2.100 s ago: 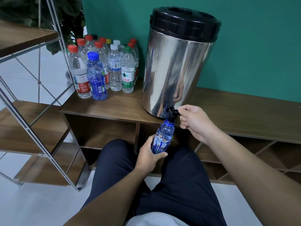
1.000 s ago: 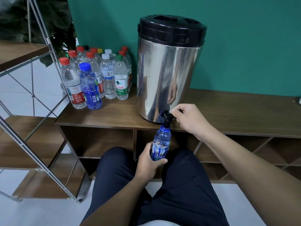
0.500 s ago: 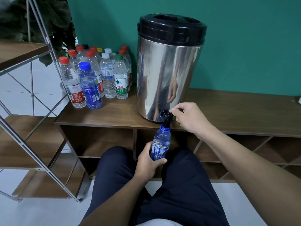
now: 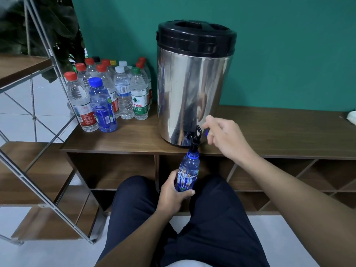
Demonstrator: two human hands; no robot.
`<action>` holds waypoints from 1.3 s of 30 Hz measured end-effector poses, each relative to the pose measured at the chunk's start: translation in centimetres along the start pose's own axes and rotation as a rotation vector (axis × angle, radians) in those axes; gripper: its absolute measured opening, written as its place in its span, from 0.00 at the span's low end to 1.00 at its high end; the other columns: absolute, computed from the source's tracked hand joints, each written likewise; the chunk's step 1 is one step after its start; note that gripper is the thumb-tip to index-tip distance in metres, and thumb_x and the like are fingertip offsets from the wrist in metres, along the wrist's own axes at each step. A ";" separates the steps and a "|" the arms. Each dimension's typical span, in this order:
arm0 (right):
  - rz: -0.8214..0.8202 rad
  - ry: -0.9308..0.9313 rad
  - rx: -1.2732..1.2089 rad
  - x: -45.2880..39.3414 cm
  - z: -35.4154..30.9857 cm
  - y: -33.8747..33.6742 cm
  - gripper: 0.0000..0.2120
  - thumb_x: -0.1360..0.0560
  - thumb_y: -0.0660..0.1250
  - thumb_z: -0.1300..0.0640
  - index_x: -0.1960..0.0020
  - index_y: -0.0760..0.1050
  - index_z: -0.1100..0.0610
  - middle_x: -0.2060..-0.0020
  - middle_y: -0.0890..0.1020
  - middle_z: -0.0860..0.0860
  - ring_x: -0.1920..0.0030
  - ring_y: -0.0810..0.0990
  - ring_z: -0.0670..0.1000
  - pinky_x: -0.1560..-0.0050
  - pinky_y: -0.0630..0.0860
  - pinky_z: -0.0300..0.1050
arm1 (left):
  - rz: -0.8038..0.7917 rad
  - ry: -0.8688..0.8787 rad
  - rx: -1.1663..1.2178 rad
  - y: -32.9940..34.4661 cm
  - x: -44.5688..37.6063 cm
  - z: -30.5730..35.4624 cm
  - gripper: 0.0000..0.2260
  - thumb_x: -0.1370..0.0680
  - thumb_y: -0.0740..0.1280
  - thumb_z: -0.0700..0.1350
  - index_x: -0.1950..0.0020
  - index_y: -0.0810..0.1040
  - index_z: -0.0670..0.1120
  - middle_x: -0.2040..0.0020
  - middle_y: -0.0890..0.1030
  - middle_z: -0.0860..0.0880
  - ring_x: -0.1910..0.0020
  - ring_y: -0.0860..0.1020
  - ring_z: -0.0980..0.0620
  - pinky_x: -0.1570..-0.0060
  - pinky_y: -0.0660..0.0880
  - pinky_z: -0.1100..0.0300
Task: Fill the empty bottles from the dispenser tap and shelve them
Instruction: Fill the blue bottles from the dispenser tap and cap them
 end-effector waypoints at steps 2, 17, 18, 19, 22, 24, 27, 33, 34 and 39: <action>0.081 0.042 -0.003 -0.2 2.4 -0.7 0.21 0.11 0.60 0.48 0.58 0.82 0.53 0.69 0.83 0.54 0.69 0.77 0.47 0.59 0.76 0.47 | -0.008 -0.009 0.004 0.1 0.1 0.0 0.37 0.29 0.86 0.37 0.25 0.77 0.57 0.36 0.87 0.53 0.37 0.87 0.51 0.40 0.86 0.53; -0.069 0.177 0.489 -1.3 13.8 -0.1 0.30 0.18 0.75 0.45 0.20 0.74 0.54 0.29 0.73 0.54 0.33 0.80 0.60 0.30 0.76 0.53 | -0.036 -0.050 0.038 0.1 0.7 0.0 0.35 0.29 0.84 0.32 0.27 0.78 0.53 0.38 0.88 0.48 0.40 0.88 0.43 0.45 0.87 0.50; -0.081 0.180 0.495 -1.5 14.0 0.1 0.30 0.18 0.75 0.45 0.19 0.73 0.54 0.28 0.73 0.54 0.33 0.80 0.60 0.29 0.76 0.53 | -0.040 -0.049 0.032 0.1 0.8 0.1 0.35 0.28 0.84 0.32 0.26 0.78 0.52 0.38 0.88 0.47 0.40 0.88 0.43 0.45 0.87 0.51; -0.091 0.184 0.511 -1.7 14.2 0.3 0.31 0.17 0.74 0.45 0.19 0.73 0.55 0.28 0.72 0.55 0.32 0.80 0.60 0.29 0.76 0.54 | -0.043 -0.048 0.022 0.0 0.8 0.1 0.35 0.28 0.85 0.32 0.27 0.78 0.51 0.39 0.88 0.47 0.40 0.88 0.43 0.47 0.87 0.53; -0.092 0.186 0.544 -2.2 14.3 0.8 0.28 0.16 0.73 0.45 0.21 0.75 0.57 0.29 0.73 0.56 0.34 0.80 0.62 0.31 0.76 0.53 | -0.051 -0.043 -0.006 0.0 1.2 0.5 0.34 0.28 0.85 0.32 0.28 0.78 0.50 0.40 0.88 0.47 0.41 0.88 0.45 0.49 0.84 0.61; -0.075 0.175 0.538 -2.3 14.1 1.1 0.21 0.16 0.73 0.48 0.28 0.80 0.57 0.32 0.74 0.57 0.39 0.81 0.62 0.36 0.77 0.52 | -0.060 -0.037 -0.020 -0.1 1.3 0.5 0.33 0.28 0.85 0.32 0.28 0.78 0.50 0.40 0.88 0.47 0.41 0.87 0.46 0.49 0.83 0.63; -0.065 0.169 0.523 -2.3 13.7 1.4 0.13 0.17 0.74 0.51 0.36 0.83 0.57 0.38 0.76 0.56 0.43 0.81 0.62 0.41 0.77 0.52 | -0.076 -0.032 -0.029 0.0 1.4 0.7 0.34 0.28 0.85 0.32 0.28 0.77 0.51 0.39 0.88 0.49 0.40 0.87 0.48 0.48 0.84 0.63; -0.191 0.089 0.190 -0.2 10.6 1.1 0.02 0.18 0.77 0.51 0.47 0.87 0.49 0.48 0.82 0.52 0.57 0.80 0.41 0.48 0.75 0.33 | -0.095 -0.031 -0.027 0.3 1.6 0.8 0.34 0.29 0.86 0.33 0.28 0.78 0.52 0.38 0.88 0.51 0.38 0.87 0.50 0.46 0.84 0.62; -0.222 0.062 0.116 0.5 9.5 1.1 0.01 0.18 0.77 0.52 0.47 0.87 0.47 0.47 0.83 0.50 0.57 0.80 0.40 0.49 0.74 0.32 | -0.094 -0.027 -0.029 0.4 1.6 1.0 0.35 0.30 0.86 0.34 0.28 0.78 0.52 0.37 0.88 0.52 0.37 0.87 0.50 0.44 0.84 0.61; -0.333 -0.074 -0.006 3.9 6.0 1.6 0.06 0.18 0.76 0.56 0.42 0.87 0.48 0.46 0.82 0.46 0.53 0.81 0.45 0.48 0.78 0.38 | -0.109 0.001 -0.030 0.7 1.8 1.7 0.36 0.30 0.87 0.37 0.27 0.78 0.53 0.36 0.87 0.51 0.35 0.86 0.49 0.37 0.85 0.53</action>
Point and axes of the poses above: each hand's wrist, its own x-axis away from the middle knuckle, its own y-axis out of the palm, z = x × y, the point moved 4 cm from there along -x, towards the middle knuckle
